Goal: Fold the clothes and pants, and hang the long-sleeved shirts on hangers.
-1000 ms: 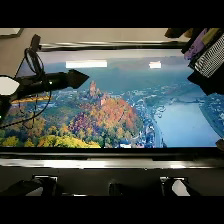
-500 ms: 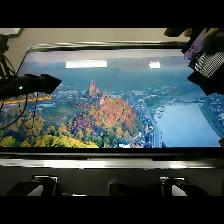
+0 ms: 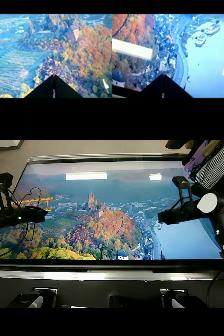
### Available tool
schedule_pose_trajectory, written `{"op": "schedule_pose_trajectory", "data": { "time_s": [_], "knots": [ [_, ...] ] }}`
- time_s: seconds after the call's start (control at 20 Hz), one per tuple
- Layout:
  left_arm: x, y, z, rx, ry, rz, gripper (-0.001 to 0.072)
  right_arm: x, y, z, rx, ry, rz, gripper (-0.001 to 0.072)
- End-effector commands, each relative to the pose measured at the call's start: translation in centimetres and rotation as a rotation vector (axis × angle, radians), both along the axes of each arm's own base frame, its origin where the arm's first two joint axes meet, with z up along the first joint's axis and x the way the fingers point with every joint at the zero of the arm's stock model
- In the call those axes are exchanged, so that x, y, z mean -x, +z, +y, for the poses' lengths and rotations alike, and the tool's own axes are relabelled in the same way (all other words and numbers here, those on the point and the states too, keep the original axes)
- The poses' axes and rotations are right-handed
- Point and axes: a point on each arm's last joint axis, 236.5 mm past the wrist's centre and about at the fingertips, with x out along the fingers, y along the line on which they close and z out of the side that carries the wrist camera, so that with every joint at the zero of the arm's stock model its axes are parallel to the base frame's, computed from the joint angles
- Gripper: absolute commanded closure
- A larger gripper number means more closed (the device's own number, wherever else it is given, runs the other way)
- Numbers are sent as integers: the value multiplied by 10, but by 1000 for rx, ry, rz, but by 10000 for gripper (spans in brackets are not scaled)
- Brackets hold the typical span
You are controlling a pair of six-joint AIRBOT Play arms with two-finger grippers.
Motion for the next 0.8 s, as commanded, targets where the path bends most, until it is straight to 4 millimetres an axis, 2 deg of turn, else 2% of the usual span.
{"op": "schedule_pose_trajectory", "data": {
  "time_s": [0.0, 0.75],
  "knots": [
    [2, -9, 12, -53, 12, 11, 689, 20, -22, 7, -14, 17, 84, 690],
    [2, -9, 12, -56, 12, 11, 687, 18, -22, 6, -12, 15, 78, 689]
  ]
}}
